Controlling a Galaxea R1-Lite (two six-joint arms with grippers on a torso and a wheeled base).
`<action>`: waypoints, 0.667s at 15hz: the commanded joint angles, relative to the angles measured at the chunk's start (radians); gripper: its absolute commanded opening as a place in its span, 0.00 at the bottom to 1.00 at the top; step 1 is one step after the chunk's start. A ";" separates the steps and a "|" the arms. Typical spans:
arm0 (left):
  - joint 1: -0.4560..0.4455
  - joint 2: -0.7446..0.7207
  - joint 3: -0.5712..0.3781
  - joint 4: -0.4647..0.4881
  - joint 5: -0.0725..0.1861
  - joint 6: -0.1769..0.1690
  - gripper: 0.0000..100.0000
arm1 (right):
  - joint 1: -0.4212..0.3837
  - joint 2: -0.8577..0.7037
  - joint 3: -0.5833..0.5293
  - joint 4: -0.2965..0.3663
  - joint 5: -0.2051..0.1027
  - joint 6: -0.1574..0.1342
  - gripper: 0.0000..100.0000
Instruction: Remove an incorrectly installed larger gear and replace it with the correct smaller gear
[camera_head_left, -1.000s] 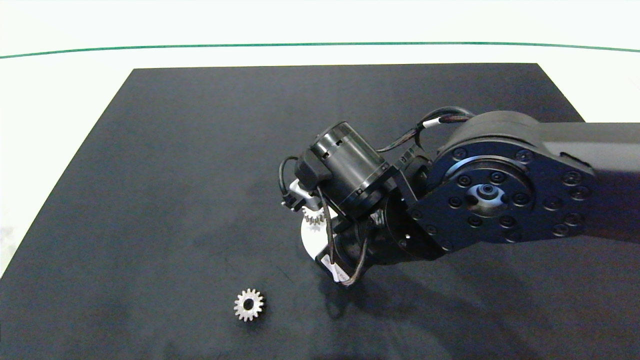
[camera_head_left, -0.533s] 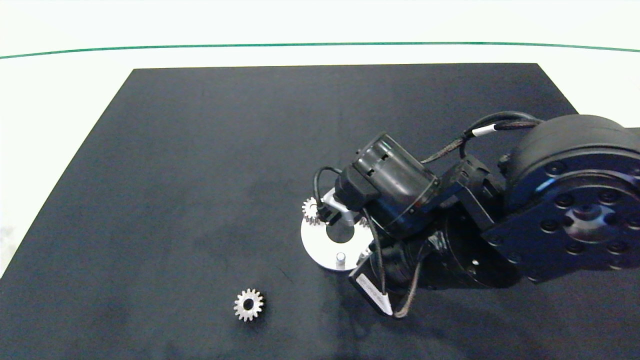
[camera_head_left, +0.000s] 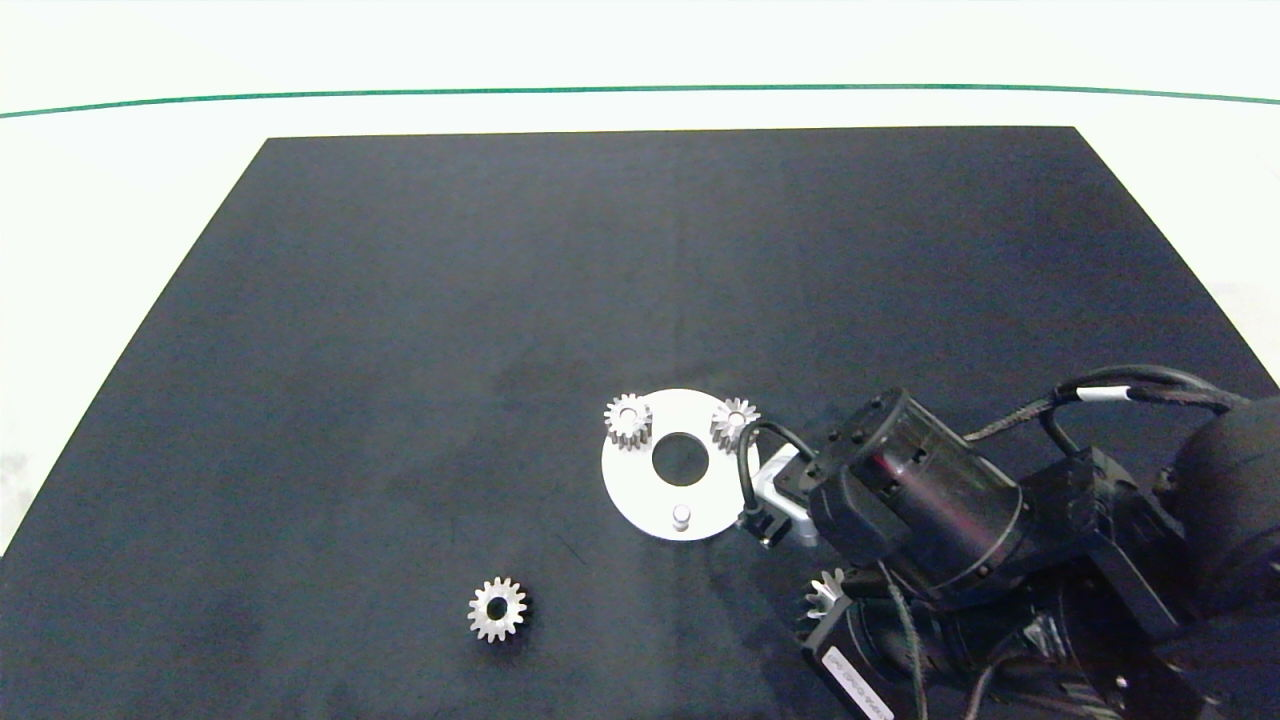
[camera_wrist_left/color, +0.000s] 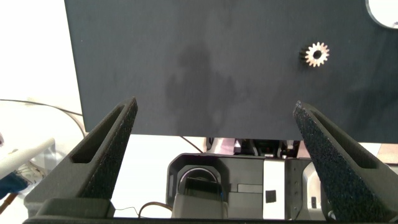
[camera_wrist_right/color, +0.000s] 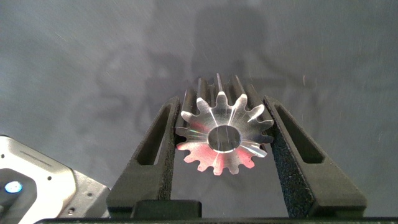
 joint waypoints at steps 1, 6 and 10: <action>0.000 0.004 0.001 0.008 0.001 0.000 1.00 | -0.015 -0.074 0.128 -0.091 -0.001 0.032 0.00; 0.000 0.004 0.007 0.008 0.001 0.000 1.00 | -0.047 -0.086 0.240 -0.253 0.000 0.035 0.00; 0.000 0.005 0.010 0.006 0.001 0.000 1.00 | -0.067 -0.085 0.265 -0.292 0.019 0.032 0.00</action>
